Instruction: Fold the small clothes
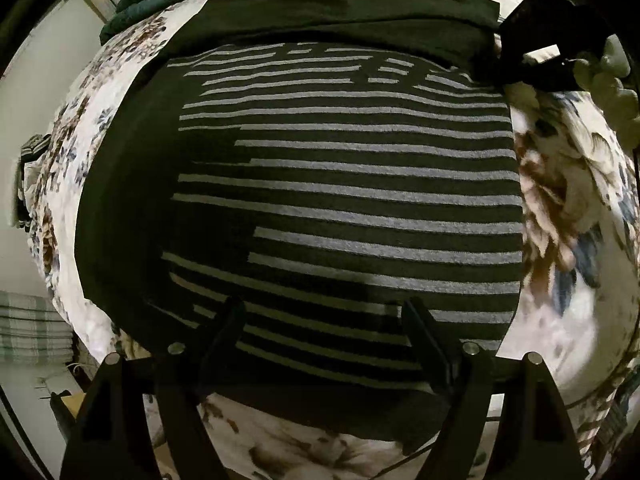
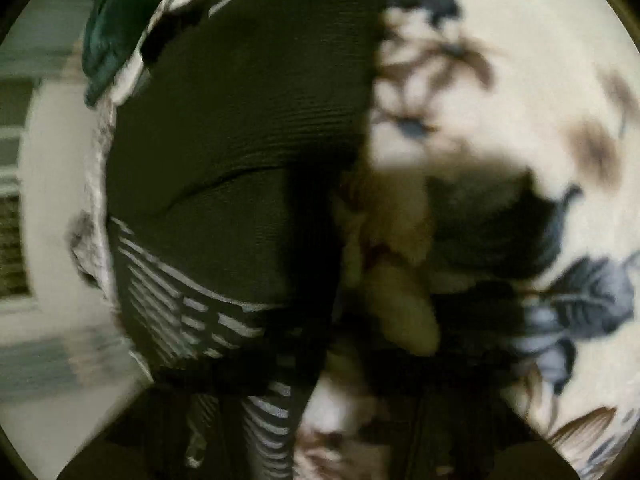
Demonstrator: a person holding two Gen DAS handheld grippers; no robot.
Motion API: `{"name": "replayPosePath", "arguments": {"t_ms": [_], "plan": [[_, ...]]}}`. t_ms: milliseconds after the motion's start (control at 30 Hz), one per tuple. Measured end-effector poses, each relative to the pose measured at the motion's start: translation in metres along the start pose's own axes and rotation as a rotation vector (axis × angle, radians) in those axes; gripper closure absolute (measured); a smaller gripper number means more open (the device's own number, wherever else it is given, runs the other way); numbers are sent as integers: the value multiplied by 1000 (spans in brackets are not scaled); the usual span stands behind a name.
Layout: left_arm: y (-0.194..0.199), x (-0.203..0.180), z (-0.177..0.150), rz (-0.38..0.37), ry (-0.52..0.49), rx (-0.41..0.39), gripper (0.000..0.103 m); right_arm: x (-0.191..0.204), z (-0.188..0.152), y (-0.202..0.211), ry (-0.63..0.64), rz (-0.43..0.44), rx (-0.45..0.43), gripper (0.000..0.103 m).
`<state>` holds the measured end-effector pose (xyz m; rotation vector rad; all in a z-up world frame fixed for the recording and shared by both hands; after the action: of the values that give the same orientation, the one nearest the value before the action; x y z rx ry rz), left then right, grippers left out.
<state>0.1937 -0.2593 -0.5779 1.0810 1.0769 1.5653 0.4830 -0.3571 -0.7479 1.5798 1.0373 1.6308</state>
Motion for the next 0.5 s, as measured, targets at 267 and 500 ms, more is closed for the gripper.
{"name": "replayPosePath", "arguments": {"t_ms": [267, 500], "plan": [[7, 1, -17, -42, -20, 5, 24, -40, -12, 34, -67, -245, -89, 103], [8, -28, -53, -119, -157, 27, 24, -67, -24, 58, -169, 10, 6, 77]]}}
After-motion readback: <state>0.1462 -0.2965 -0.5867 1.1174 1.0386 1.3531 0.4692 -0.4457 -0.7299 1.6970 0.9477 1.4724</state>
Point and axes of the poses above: each gripper's, at about its wrist camera, not at the fingertips, and y roughly against the way its jaws point, x to its left, z to its top, the point moved 4 cm from there along -y, roughly the way its jaws point
